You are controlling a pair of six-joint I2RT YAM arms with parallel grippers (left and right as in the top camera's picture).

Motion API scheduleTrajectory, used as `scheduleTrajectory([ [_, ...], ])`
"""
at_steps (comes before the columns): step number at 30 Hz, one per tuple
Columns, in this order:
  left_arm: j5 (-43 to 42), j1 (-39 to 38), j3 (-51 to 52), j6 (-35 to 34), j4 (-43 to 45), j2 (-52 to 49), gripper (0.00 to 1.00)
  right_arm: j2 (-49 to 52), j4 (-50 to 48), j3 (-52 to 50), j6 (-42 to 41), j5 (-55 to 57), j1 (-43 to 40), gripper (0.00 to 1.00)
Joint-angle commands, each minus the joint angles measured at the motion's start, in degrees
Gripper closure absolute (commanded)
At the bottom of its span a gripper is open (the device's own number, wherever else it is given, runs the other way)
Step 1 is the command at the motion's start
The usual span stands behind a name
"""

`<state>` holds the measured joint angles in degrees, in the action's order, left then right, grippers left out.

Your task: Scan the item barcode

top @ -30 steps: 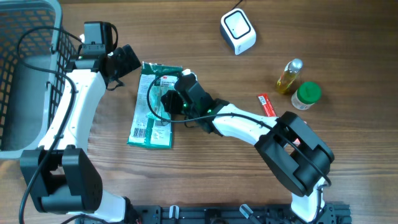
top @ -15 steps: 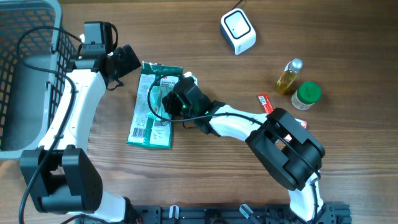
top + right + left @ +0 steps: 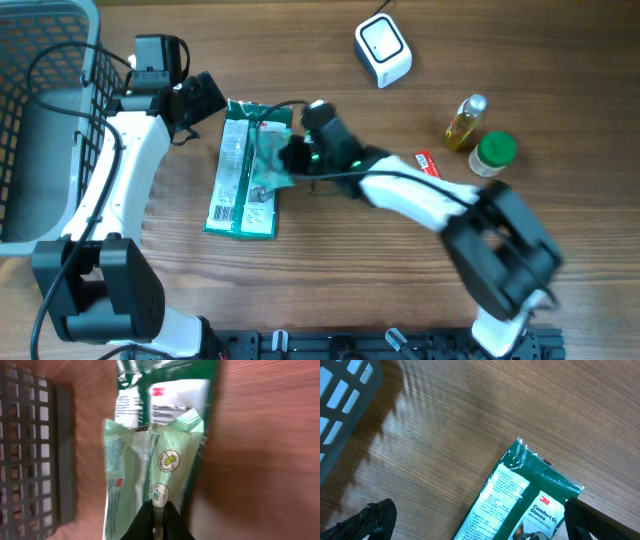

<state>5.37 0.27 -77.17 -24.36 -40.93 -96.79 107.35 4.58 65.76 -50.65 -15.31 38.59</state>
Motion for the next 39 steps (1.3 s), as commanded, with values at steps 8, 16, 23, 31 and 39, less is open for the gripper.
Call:
scheduleTrajectory([
  [8,0.7,0.0,-0.4,0.1,0.1,0.2,0.00,-5.6,24.6,0.0,4.7,1.0,-9.2,0.96],
  [16,0.7,0.0,-0.4,0.1,0.1,0.2,0.00,-5.4,26.8,-2.5,2.0,9.6,-9.3,0.96],
  [23,0.7,0.1,-0.4,0.1,0.1,0.2,0.00,-5.4,29.6,-2.5,1.1,17.1,-9.3,0.85],
  [31,0.7,0.0,-0.4,0.1,0.1,0.2,0.00,-10.5,33.8,2.9,7.7,15.0,-11.5,0.67],
  [39,0.7,0.1,-0.4,0.1,0.1,0.2,0.00,-8.7,35.5,0.3,18.9,0.5,-11.6,0.96],
])
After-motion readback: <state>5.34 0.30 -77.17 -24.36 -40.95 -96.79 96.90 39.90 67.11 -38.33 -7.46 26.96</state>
